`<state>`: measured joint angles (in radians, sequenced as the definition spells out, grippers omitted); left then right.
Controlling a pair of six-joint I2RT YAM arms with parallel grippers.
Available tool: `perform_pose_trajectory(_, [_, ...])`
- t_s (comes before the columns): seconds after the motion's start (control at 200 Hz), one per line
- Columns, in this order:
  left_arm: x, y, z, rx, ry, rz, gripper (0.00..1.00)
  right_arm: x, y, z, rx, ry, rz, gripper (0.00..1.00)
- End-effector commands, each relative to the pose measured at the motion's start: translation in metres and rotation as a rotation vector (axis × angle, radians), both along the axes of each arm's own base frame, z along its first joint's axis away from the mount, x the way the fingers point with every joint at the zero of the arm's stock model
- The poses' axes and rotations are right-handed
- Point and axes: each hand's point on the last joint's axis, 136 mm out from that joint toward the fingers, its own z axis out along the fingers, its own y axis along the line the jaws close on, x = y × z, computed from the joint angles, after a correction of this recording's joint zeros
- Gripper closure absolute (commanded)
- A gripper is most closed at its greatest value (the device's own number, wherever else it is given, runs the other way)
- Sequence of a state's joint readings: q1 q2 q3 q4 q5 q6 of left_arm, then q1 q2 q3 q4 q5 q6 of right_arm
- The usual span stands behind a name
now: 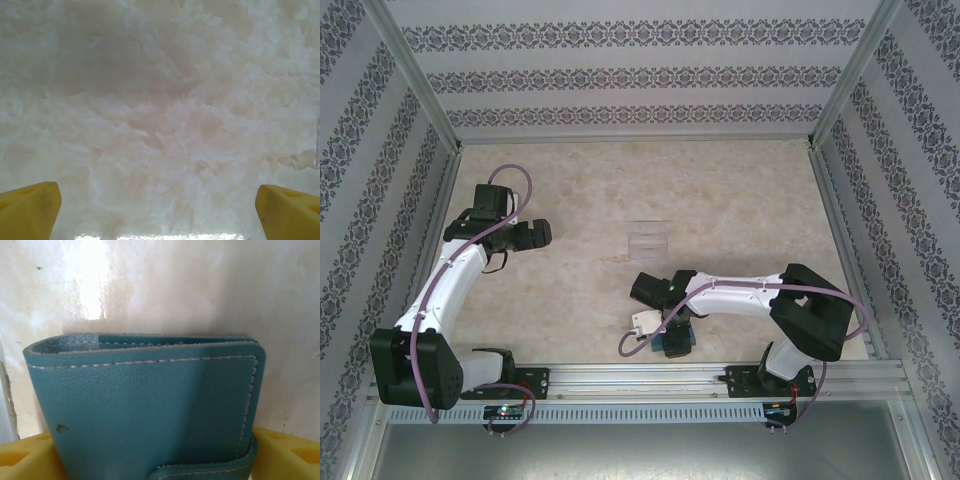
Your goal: Take the credit cards out of the card holder
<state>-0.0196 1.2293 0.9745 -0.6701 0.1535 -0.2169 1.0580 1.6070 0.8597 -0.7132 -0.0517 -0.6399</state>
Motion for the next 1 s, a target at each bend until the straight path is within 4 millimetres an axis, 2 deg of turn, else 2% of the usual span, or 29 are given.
perform_pose_trajectory(0.0, [-0.007, -0.004, 0.0, 0.0, 0.015, -0.021, 0.0, -0.006, -0.01, -0.015, -0.067, 0.022, 0.024, 0.18])
perform_pose_trajectory(0.25, [-0.007, -0.003, 0.0, 0.001, 0.016, -0.02, 0.0, -0.005, 0.003, -0.001, -0.007, 0.027, -0.05, 0.31])
perform_pose_trajectory(0.43, [-0.008, -0.003, -0.001, -0.001, 0.021, -0.018, 0.0, -0.001, 0.018, 0.011, 0.046, 0.025, -0.162, 0.35])
perform_pose_trajectory(0.654, [-0.007, -0.005, -0.003, -0.008, 0.028, -0.021, 0.0, 0.016, 0.044, 0.026, 0.1, -0.062, -0.382, 0.39])
perform_pose_trajectory(0.864, [-0.007, -0.005, -0.006, -0.01, 0.038, -0.019, 0.0, 0.036, 0.062, 0.033, 0.116, -0.121, -0.715, 0.43])
perform_pose_trajectory(0.994, [-0.006, -0.005, -0.007, -0.013, 0.044, -0.019, 0.0, 0.038, 0.069, 0.033, 0.122, -0.117, -0.913, 0.45])
